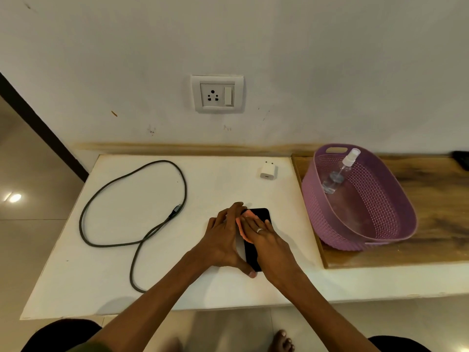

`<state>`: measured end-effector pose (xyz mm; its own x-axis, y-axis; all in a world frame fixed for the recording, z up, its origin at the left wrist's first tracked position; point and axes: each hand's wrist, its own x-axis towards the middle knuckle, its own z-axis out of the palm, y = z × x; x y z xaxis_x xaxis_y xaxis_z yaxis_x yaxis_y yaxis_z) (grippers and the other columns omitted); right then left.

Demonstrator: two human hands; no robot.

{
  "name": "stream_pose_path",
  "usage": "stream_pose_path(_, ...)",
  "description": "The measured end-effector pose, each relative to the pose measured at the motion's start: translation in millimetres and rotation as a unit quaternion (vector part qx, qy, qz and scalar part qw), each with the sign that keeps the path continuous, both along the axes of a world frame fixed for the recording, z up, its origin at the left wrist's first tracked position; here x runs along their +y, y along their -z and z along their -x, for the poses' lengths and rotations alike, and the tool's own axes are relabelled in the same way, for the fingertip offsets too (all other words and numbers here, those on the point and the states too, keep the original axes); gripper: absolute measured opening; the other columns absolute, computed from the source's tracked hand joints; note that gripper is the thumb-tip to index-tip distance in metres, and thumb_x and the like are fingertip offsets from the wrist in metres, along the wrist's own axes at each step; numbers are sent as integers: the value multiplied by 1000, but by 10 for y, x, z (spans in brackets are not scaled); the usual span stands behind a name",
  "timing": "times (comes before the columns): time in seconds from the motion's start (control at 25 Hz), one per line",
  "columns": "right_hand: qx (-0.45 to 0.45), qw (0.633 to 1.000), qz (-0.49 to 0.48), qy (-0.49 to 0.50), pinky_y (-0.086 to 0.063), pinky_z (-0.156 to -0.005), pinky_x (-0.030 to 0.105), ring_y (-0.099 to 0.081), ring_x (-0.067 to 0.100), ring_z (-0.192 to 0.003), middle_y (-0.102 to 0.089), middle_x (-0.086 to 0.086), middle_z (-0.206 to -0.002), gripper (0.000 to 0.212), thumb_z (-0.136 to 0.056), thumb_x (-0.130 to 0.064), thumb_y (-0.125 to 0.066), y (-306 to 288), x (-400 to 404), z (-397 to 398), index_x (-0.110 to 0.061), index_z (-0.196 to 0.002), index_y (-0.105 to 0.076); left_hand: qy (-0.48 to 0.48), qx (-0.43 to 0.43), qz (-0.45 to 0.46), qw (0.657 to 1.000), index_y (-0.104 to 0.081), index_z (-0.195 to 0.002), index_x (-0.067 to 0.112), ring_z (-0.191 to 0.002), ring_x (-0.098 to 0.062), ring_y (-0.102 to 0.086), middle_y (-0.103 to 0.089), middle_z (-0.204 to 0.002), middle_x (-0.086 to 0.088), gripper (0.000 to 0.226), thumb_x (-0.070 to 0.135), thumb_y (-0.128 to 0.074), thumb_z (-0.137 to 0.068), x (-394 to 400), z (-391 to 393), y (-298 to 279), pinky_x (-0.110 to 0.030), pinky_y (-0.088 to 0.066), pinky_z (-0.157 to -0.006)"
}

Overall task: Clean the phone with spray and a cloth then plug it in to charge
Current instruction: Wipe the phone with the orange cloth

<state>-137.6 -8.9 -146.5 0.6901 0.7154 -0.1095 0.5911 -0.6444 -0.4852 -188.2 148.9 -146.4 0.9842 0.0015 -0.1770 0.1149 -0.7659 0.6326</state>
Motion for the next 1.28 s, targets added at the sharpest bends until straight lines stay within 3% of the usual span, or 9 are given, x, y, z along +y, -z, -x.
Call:
stream_pose_path(0.16, 44, 996, 20, 79, -6, -120, 35, -4, 19, -149, -8, -1, -161, 66, -95, -41, -46, 42, -73, -125, -28, -149, -12, 5, 1, -7, 1000, 3, -150, 35, -147, -17, -12, -4, -156, 20, 150, 74, -83, -33, -1, 15, 6, -35, -9, -117)
stream_pose_path(0.28, 22, 987, 62, 147, -12, -119, 39, -1, 24, -149, -4, -2, -161, 82, -82, -66, -30, 28, -118, -184, -31, -150, -2, 0, 16, -12, 1000, 6, -150, 35, -147, -19, -10, -4, -157, 17, 150, 74, -82, -35, -5, 10, 2, -34, -8, -117)
stream_pose_path(0.36, -20, 988, 78, 134, -14, -118, 37, -3, 25, -149, -2, -1, -161, 85, -86, -60, -44, 36, -96, -163, -28, -150, 2, -2, 18, -12, 1000, 5, -149, 36, -147, -20, -12, -6, -157, 15, 149, 75, -82, -35, -4, 7, 6, -32, -7, -115)
stream_pose_path(0.52, 91, 976, 65, 185, -19, -116, 30, -25, 22, -144, -19, 4, -158, 72, -92, -41, -52, 59, -21, -179, -19, -149, -13, 1, 14, -9, 1000, 2, -148, 37, -145, -19, -15, -9, -155, 17, 147, 75, -82, -34, 1, 7, 16, -31, -8, -113)
stream_pose_path(0.6, 72, 986, 71, 130, -22, -114, 24, -32, 19, -140, -26, 1, -156, 70, -92, -37, -54, 33, -5, -140, -20, -149, -17, 2, 8, -11, 1000, 1, -149, 35, -145, -18, -16, -11, -155, 14, 148, 75, -82, -33, 5, -2, 20, -32, -11, -115)
stream_pose_path(0.8, 5, 999, 47, 2, -11, -117, 22, -16, 16, -147, -12, -1, -160, 70, -94, -27, -54, 50, 34, 70, -19, -150, -12, -4, 15, 1, 1000, 5, -150, 37, -146, -15, -12, -9, -157, 17, 154, 76, -81, -28, 2, -3, 17, -38, -9, -119)
stream_pose_path(0.96, -5, 998, 64, -13, -9, -117, 22, -15, 17, -147, -16, -1, -160, 68, -94, -26, -53, 75, -76, -3, -21, -150, -16, 5, 14, -21, 1000, 3, -151, 35, -147, -19, -13, -6, -158, 15, 152, 79, -79, -31, 17, -1, 35, -36, -9, -117)
stream_pose_path(1.12, -78, 988, 125, 35, -29, -112, 30, -38, 23, -136, -33, 4, -152, 63, -93, -50, -42, 83, -232, -105, -21, -146, -22, -2, 19, -32, 999, 5, -149, 36, -145, -20, -17, -10, -156, 12, 152, 83, -76, -29, 13, -6, 45, -33, -12, -115)
stream_pose_path(1.28, 9, 991, 93, 97, -24, -114, 26, -31, 20, -141, -21, 0, -158, 69, -94, -43, -45, -8, -168, -3, -19, -150, -12, -1, 9, -21, 1000, 4, -147, 39, -143, -20, -19, -11, -155, 14, 149, 82, -76, -29, 9, 1, 30, -29, -11, -112)
